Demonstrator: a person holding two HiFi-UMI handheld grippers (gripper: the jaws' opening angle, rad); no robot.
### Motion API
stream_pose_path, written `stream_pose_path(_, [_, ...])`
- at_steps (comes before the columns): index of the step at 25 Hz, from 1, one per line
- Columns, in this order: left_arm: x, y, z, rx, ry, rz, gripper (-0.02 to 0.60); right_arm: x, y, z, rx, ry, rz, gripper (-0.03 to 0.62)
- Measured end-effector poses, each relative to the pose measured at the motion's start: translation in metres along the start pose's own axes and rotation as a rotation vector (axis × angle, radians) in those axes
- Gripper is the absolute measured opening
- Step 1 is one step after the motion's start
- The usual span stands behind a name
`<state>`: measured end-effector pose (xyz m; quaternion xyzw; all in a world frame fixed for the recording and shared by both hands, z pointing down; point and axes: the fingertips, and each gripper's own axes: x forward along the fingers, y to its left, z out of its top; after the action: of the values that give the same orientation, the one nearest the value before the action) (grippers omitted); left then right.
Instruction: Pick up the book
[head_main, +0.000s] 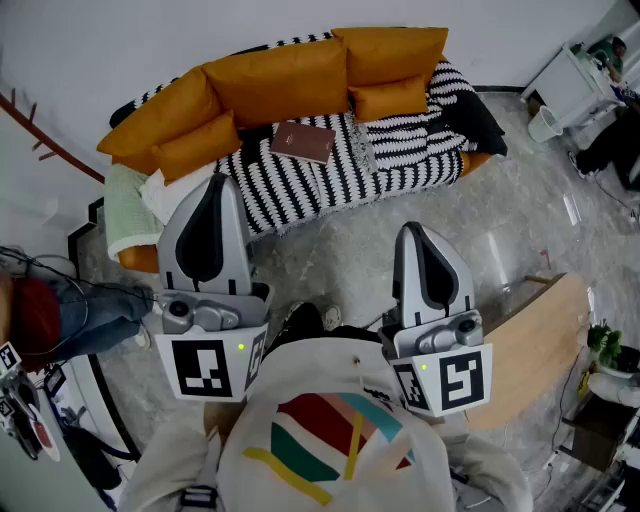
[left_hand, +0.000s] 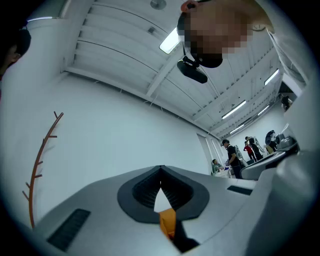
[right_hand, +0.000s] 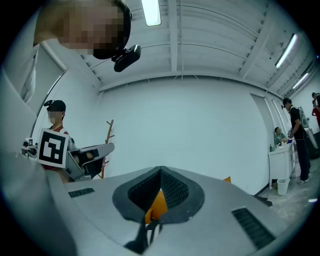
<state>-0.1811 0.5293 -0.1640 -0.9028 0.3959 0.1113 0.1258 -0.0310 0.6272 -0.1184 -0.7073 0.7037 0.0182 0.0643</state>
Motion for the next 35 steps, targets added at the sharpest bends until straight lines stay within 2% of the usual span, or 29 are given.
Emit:
stream_pose_path(11, [-0.008,-0.008,0.003,0.011,-0.013,-0.007,0.003,-0.008,0.004,0.001,-0.002,-0.013,0.015,0.011])
stream_pose_path(15, [-0.008,-0.015,0.006,0.011,-0.011,-0.008,0.003,-0.016,0.0,0.003,0.035,-0.03,0.019,0.012])
stream_pose_path(21, [-0.01,-0.015,0.011,0.069,-0.005,-0.002,0.003,-0.014,-0.01,-0.008,0.083,-0.019,0.0,0.012])
stream_pose_path(26, [-0.006,-0.012,0.016,0.081,0.004,0.022,0.003,-0.014,-0.013,-0.007,0.104,-0.017,0.022,0.012])
stream_pose_path(35, [0.014,-0.018,-0.005,0.069,0.021,0.014,0.002,-0.006,-0.034,-0.02,0.132,0.0,0.016,0.012])
